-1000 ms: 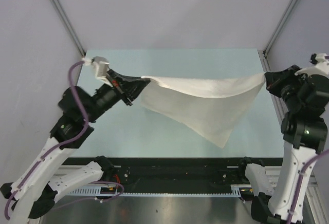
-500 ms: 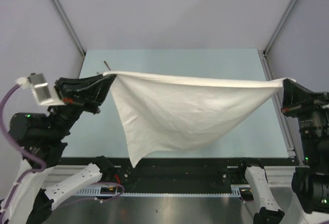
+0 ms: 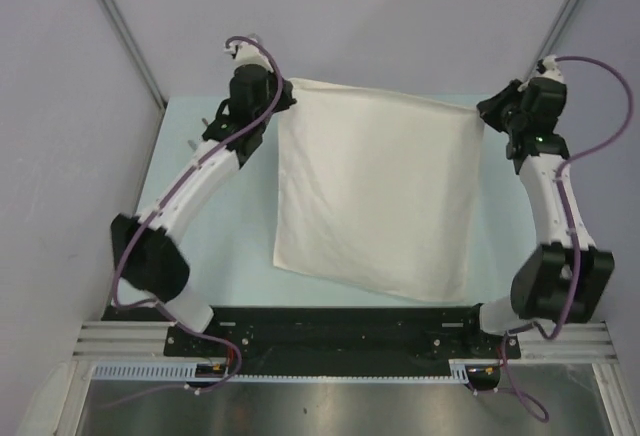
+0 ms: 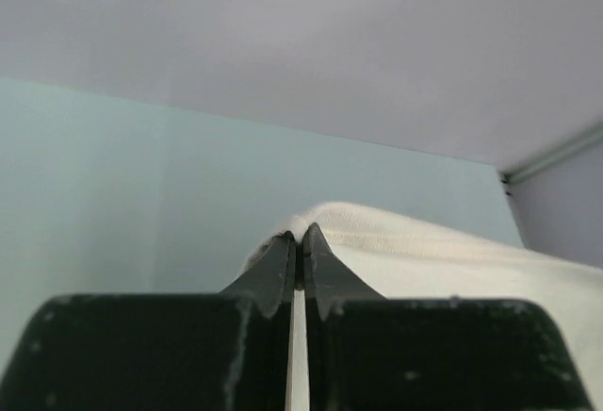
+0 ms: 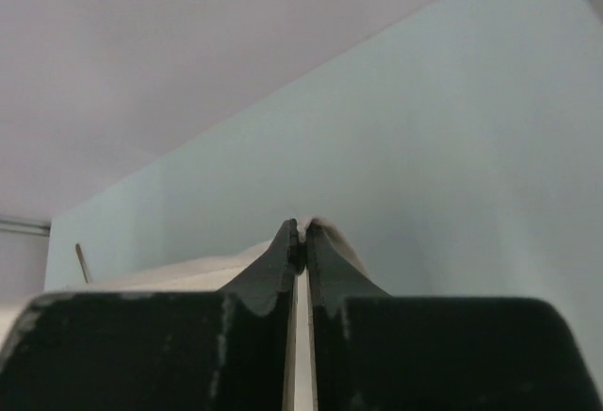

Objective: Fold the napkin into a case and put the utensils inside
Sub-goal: Flatten out the crumpled napkin at the center of the board, then pick up the flattened napkin from the center of the board.

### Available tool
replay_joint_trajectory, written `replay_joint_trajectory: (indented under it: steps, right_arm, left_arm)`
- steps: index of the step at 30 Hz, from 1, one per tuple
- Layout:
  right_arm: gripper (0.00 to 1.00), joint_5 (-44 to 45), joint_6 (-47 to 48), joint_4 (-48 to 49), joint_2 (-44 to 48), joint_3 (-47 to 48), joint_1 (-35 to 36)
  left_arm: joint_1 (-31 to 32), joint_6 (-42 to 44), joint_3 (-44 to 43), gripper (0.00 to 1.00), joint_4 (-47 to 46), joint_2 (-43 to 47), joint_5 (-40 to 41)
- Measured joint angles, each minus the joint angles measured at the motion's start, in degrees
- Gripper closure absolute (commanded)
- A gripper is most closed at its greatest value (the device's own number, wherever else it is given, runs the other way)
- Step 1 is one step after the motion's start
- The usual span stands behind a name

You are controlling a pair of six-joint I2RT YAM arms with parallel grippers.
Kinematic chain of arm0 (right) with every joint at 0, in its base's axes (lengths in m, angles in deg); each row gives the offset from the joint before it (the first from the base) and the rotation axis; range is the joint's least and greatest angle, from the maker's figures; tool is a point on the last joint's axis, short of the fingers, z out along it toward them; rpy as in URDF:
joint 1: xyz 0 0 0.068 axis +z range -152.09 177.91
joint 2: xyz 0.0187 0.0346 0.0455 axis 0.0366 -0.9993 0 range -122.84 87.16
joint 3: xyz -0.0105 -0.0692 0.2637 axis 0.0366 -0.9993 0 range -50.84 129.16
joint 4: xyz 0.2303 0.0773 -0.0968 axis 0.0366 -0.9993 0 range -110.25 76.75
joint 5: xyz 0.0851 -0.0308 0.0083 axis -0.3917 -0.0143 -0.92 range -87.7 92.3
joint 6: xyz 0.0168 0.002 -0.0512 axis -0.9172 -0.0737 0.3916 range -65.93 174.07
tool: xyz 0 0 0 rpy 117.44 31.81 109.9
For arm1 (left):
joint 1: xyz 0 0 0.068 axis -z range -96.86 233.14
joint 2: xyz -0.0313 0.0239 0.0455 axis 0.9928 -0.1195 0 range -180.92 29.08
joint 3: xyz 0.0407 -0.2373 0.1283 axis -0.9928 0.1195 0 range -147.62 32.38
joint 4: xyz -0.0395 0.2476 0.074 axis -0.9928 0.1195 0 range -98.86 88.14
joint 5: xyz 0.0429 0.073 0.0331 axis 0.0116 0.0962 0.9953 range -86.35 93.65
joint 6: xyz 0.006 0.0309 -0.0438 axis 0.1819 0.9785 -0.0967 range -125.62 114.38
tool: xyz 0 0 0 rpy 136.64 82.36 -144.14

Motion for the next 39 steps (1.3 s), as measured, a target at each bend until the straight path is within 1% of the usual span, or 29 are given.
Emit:
replay_joint_trajectory:
  steps: [1, 2, 3, 4, 5, 6, 7, 8, 9, 10, 11, 12, 13, 14, 15, 16, 17, 19, 20, 21, 22, 25, 27, 29, 31, 33, 36, 38, 39]
  right_arm:
    - [0.84, -0.5, -0.5, 3.0, -5.5, 0.2, 0.0]
    - [0.81, -1.2, -1.4, 8.0, -13.5, 1.3, 0.0]
    - [0.75, -1.3, -1.6, 8.7, -14.4, 1.4, 0.0]
    - [0.66, -2.1, -2.3, 9.2, -20.7, 3.8, 0.0]
    - [0.58, -3.4, -3.1, 10.0, -27.4, 8.4, -0.1]
    - [0.49, -4.9, -4.0, 10.9, -34.7, 14.2, -0.3]
    - [0.36, -6.0, -4.9, 11.6, -40.3, 19.0, -0.5]
    - [0.32, -7.0, -5.9, 12.3, -46.7, 24.9, -0.7]
    - [0.25, -7.7, -6.6, 12.7, -51.6, 29.4, -0.9]
    - [0.22, -8.4, -6.7, 10.2, -56.5, 35.1, -1.2]
    - [0.21, -8.7, -6.7, 7.7, -60.3, 40.4, -1.5]
    - [0.21, -8.9, -6.0, 2.9, -65.2, 48.9, -1.7]
    - [0.20, -8.9, -5.6, 0.2, -67.4, 53.0, -1.9]
    - [0.19, -9.0, -5.1, -2.8, -68.3, 55.9, -2.1]
    - [0.19, -9.1, -4.6, -5.8, -67.9, 56.6, -2.3]
    - [0.18, -9.0, -4.3, -7.4, -66.9, 56.4, -2.4]
    - [0.19, -8.8, -4.0, -7.8, -64.6, 54.1, -2.6]
    - [0.20, -7.7, -3.9, -9.7, -58.5, 46.3, -2.7]
    - [0.21, -6.4, -4.0, -10.5, -54.6, 41.5, -2.6]
    - [0.23, -4.7, -4.2, -11.8, -50.7, 36.6, -2.3]
    - [0.24, -3.1, -4.3, -13.5, -47.1, 32.5, -1.9]
    - [0.25, 1.4, -5.6, -15.7, -38.1, 21.2, 0.6]
    - [0.25, 3.0, -6.2, -16.4, -32.9, 13.9, 3.2]
    - [0.25, 4.7, -6.9, -16.9, -27.4, 5.1, 6.1]
    - [0.27, 6.7, -8.1, -16.9, -21.9, -4.3, 9.5]
    - [0.27, 8.0, -9.4, -18.5, -17.0, -12.6, 11.4]
    - [0.27, 10.9, -11.8, -20.5, -9.1, -23.5, 11.5]
    - [0.28, 13.2, -13.3, -22.1, -3.4, -29.0, 11.3]
    - [0.32, 14.5, -14.2, -23.1, 0.0, -31.6, 11.3]
  left_arm:
    - [-1.5, -1.4, -3.5, 1.00, 0.5, -5.8, -0.1]
    - [-2.8, -2.5, -7.4, 1.00, 1.8, -11.9, -0.1]
    - [-3.2, -3.5, -12.0, 0.90, 2.8, -17.8, -0.3]
    - [-5.0, -4.1, -16.8, 0.77, 3.2, -24.1, -1.0]
    - [-5.9, -4.6, -21.2, 0.73, 4.2, -29.8, -1.8]
    - [-7.0, -5.4, -27.3, 0.63, 5.3, -36.2, -3.0]
    - [-7.9, -5.9, -32.2, 0.55, 5.5, -41.5, -4.2]
    - [-9.1, -6.6, -39.9, 0.48, 8.2, -48.2, -5.4]
    - [-10.3, -7.5, -48.4, 0.22, 10.3, -55.3, -6.3]
    - [-11.4, -7.7, -53.5, 0.18, 11.4, -59.7, -6.9]
    - [-12.6, -8.0, -57.0, 0.21, 12.9, -63.1, -7.3]
    - [-13.9, -8.7, -57.5, 0.21, 14.0, -64.2, -8.2]
    - [-15.4, -9.4, -55.6, 0.21, 14.6, -64.3, -9.0]
    - [-16.8, -10.1, -52.0, 0.23, 14.1, -62.8, -9.9]
    - [-18.4, -11.3, -45.6, 0.24, 12.2, -59.7, -11.4]
    - [-19.4, -11.9, -41.3, 0.24, 11.2, -57.2, -12.2]
    - [-20.7, -12.5, -35.2, 0.24, 9.7, -53.7, -13.0]
    - [-22.1, -12.8, -28.0, 0.25, 9.7, -47.9, -13.2]
    - [-22.2, -12.9, -25.2, 0.27, 9.9, -44.8, -13.4]
    - [-21.6, -12.9, -23.0, 0.28, 9.9, -41.5, -13.9]
    - [-20.6, -12.9, -21.0, 0.29, 9.6, -38.1, -14.3]
    - [-15.4, -12.9, -13.9, 0.28, 9.3, -27.6, -14.2]
    - [-10.4, -13.0, -7.5, 0.29, 8.8, -19.6, -13.9]
    - [-5.4, -13.6, -1.8, 0.28, 10.3, -13.4, -13.5]
    - [-2.4, -14.6, 2.8, 0.27, 13.9, -9.6, -12.3]
    - [-1.5, -15.0, 7.5, 0.27, 17.3, -7.6, -10.3]
    - [-1.2, -15.5, 15.6, 0.28, 21.7, -6.0, -7.1]
    - [-1.0, -16.0, 22.2, 0.28, 23.8, -3.9, -5.7]
    - [-0.9, -16.2, 25.1, 0.28, 25.2, -2.3, -5.1]
